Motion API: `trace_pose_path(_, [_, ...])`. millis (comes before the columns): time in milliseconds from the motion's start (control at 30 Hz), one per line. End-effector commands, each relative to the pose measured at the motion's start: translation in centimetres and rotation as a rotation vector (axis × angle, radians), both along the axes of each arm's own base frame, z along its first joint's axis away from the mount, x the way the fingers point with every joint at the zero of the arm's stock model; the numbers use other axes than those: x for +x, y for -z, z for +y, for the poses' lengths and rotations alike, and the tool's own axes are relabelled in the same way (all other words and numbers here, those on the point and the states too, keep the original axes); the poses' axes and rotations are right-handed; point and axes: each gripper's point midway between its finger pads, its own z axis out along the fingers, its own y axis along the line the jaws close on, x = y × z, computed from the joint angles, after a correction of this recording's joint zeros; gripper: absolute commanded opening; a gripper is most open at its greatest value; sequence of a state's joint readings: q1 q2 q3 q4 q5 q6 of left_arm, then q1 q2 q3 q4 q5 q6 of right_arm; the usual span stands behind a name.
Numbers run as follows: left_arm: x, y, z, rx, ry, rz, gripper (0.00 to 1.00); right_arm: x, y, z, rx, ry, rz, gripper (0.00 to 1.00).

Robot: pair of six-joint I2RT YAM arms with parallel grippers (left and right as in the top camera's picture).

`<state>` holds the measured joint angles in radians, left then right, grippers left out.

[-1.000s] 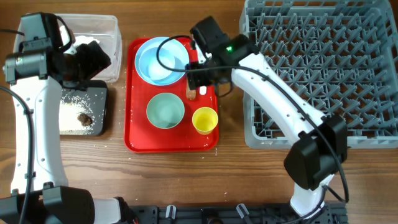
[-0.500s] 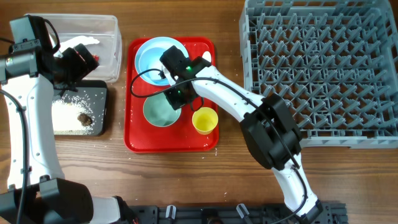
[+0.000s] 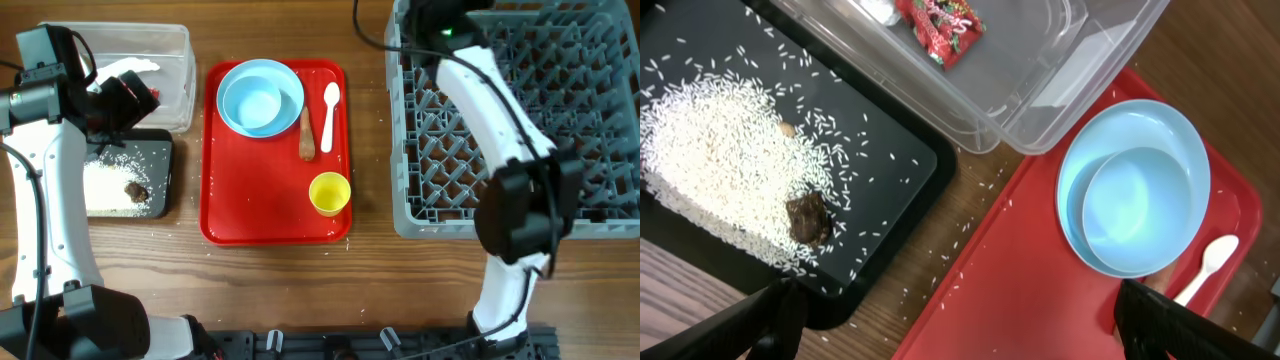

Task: Sort waste into correct bins and load items into the dishwasher rack
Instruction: 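Lift the small bowl and place it in the dish rack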

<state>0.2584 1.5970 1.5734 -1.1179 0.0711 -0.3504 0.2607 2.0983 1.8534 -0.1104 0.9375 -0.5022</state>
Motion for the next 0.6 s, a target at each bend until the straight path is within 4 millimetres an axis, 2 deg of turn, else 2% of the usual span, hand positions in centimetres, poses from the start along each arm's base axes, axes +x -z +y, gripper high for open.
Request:
trace_pose_path(0, [-0.1, 0.3, 0.5, 0.011, -0.010, 0.009, 1.00, 1.5, 5.1, -0.3, -0.240, 0.012, 0.213, 0.04])
trace_pose_path(33, [-0.1, 0.3, 0.5, 0.011, -0.010, 0.008, 1.00, 1.9, 6.9, -0.6, -0.245, 0.017, 0.237, 0.04])
trace_pose_path(100, [-0.1, 0.3, 0.5, 0.011, -0.010, 0.008, 1.00, 2.3, 9.1, -1.0, -0.244, 0.024, 0.262, 0.04])
trace_pose_path(200, [-0.1, 0.3, 0.5, 0.011, -0.010, 0.008, 1.00, 1.9, 10.6, -0.1, -0.232, 0.011, 0.298, 0.04])
trace_pose_path(233, [-0.1, 0.3, 0.5, 0.011, -0.010, 0.009, 1.00, 1.6, 11.2, 0.2, -0.244, 0.001, 0.335, 0.04])
trace_pose_path(267, [-0.1, 0.3, 0.5, 0.011, -0.010, 0.008, 1.00, 0.5, 12.8, 0.7, -0.254, -0.012, 0.425, 0.04])
trace_pose_path(333, [-0.1, 0.3, 0.5, 0.011, -0.010, 0.008, 1.00, -1.0, 14.7, 1.0, -0.223, -0.016, 0.501, 0.04])
trace_pose_path(400, [-0.1, 0.3, 0.5, 0.011, -0.010, 0.008, 1.00, -1.6, 15.2, 1.9, -0.241, -0.036, 0.542, 0.04])
trace_pose_path(567, [-0.1, 0.3, 0.5, 0.011, -0.010, 0.008, 1.00, -2.4, 15.6, 6.5, -0.275, -0.118, 0.564, 0.04])
